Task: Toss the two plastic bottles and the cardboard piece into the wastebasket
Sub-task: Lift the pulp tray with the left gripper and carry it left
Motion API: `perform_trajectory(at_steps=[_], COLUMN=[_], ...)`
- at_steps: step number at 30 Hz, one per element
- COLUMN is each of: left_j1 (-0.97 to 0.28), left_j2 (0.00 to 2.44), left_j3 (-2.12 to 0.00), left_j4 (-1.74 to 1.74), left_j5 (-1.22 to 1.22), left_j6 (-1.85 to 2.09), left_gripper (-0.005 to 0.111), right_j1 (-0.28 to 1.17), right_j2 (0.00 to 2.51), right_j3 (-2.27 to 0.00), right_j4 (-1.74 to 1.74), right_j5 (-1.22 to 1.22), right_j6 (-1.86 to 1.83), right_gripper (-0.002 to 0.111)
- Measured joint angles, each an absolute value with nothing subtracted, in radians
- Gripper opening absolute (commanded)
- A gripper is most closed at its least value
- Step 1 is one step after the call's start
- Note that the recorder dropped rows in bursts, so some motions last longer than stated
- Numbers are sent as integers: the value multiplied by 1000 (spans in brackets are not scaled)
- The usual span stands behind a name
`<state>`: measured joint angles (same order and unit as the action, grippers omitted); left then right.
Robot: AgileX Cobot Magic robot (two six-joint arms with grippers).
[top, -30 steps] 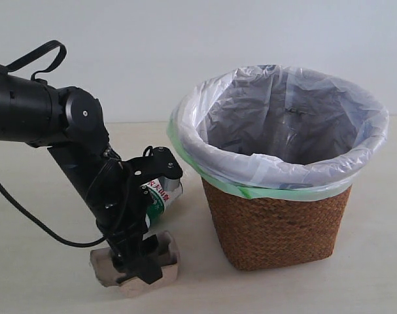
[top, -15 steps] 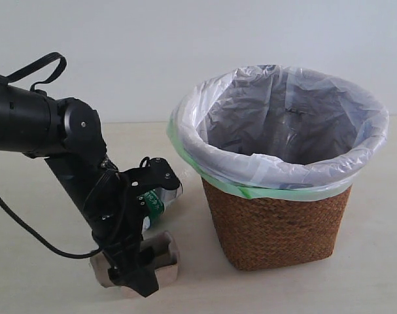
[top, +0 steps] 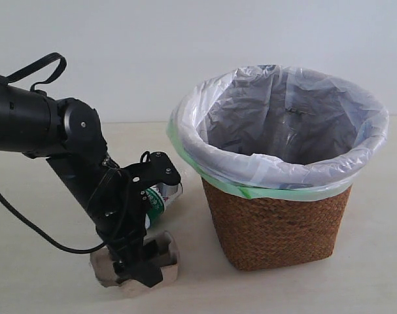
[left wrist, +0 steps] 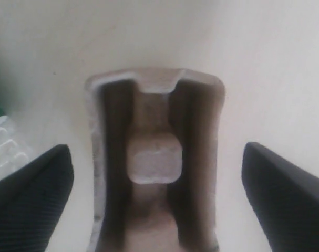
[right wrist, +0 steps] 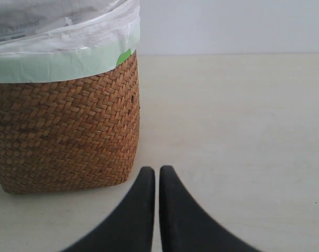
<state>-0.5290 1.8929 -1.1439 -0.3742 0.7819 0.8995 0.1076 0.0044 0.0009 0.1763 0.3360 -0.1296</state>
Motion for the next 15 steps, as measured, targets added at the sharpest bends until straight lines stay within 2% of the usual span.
perform_trajectory(at_steps=[15], left_j1=[-529], left_j2=[1893], left_j3=[-1115], left_j4=[-385], left_j5=[740], left_j6=[899], left_gripper=[81], right_j1=[108], right_j2=[4], right_j3=[1], right_j4=[176], right_j5=[336], right_j6=[-130], right_gripper=[0])
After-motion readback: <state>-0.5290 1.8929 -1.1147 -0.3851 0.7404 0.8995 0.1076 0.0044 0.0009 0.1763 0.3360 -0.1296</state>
